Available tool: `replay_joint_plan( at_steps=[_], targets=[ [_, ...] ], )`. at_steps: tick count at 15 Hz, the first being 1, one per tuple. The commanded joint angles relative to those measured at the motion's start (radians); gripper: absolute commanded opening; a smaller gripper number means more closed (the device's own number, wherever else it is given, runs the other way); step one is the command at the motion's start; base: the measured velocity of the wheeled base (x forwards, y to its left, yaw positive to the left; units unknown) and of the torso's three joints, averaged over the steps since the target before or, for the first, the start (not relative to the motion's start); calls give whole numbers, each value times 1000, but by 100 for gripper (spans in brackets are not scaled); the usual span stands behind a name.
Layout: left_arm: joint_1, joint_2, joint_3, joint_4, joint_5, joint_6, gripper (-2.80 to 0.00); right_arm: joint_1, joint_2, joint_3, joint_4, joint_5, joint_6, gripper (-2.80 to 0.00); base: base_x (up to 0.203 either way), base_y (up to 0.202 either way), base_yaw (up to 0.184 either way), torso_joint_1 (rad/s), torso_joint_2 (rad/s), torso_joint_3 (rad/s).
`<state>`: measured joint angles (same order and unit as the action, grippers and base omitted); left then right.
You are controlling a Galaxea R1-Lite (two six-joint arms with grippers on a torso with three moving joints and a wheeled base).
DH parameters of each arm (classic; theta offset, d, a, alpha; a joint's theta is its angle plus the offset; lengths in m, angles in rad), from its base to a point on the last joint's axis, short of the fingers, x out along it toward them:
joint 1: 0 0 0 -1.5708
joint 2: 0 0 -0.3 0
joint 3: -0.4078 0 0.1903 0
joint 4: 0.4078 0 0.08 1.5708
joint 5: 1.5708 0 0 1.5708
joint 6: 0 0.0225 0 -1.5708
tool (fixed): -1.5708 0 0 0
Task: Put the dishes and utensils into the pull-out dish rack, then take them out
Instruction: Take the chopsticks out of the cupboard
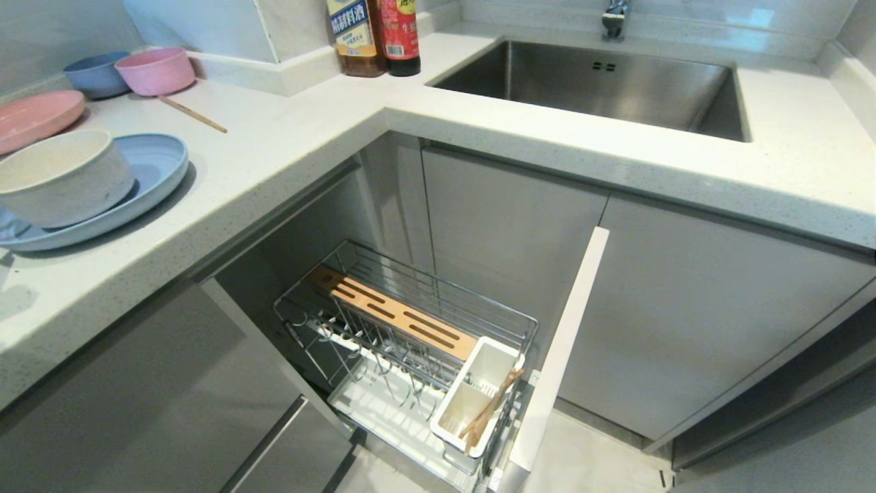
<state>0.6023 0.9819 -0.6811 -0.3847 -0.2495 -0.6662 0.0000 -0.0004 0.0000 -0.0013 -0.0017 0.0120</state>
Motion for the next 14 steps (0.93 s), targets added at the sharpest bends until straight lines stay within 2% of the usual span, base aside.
replay_joint_plan(
  at_steps=[1,9,12,14],
  targets=[
    [1,12,0,-1,-11,-5,-280,0,0,2,0,0,0,-280,0,0,0,0,0,0],
    [1,47,-5,-3,-75,-18,-280,0,0,2,0,0,0,-280,0,0,0,0,0,0],
    [1,46,-3,-2,-76,-18,-280,0,0,2,0,0,0,-280,0,0,0,0,0,0],
    [1,47,-5,1,-76,-16,0,0,0,2,0,0,0,-280,0,0,0,0,0,0]
  ],
)
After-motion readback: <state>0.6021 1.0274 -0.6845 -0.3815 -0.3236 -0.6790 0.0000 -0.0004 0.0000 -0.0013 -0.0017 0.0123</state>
